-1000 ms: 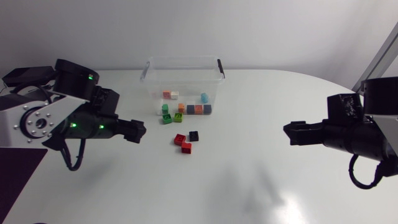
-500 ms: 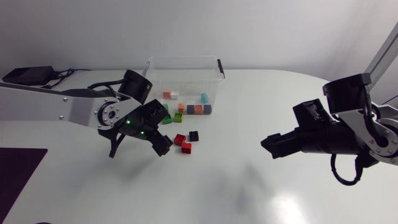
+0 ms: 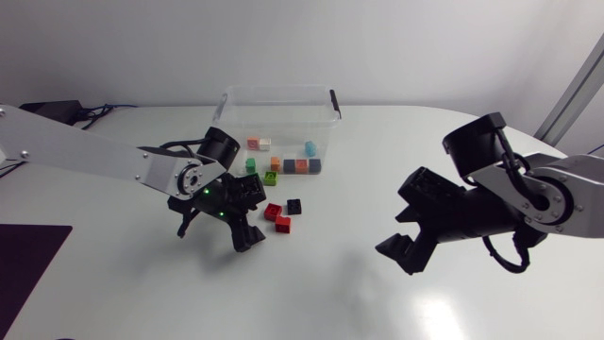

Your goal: Place the duplo bricks in the container

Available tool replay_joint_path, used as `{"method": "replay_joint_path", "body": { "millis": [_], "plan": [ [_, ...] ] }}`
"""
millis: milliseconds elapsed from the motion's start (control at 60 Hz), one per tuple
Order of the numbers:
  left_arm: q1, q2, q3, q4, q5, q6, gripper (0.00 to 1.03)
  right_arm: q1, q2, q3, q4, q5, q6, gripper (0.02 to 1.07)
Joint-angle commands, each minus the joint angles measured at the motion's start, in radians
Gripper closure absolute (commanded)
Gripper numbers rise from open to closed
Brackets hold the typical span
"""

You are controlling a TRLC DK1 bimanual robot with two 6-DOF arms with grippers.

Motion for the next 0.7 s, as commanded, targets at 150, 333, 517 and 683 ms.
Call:
{"method": "replay_joint_path", "body": {
  "millis": [150,333,517,683],
  "plan": [
    [0.038,0.077,0.105,0.007,0.081,0.142,0.07,0.09,0.055,-0.028,0.018,-0.046,-0.088,0.07],
    [0.048,0.122,0.166,-0.037,0.122,0.222,0.07,0.142,0.098,-0.01,0.028,-0.048,-0.113,0.07],
    [0.051,0.158,0.226,-0.093,0.167,0.281,0.09,0.162,0.149,0.006,0.042,-0.049,-0.128,0.07],
    [0.049,0.206,0.28,-0.154,0.188,0.334,0.12,0.166,0.158,0.017,0.054,-0.08,-0.145,0.07]
  ]
}}
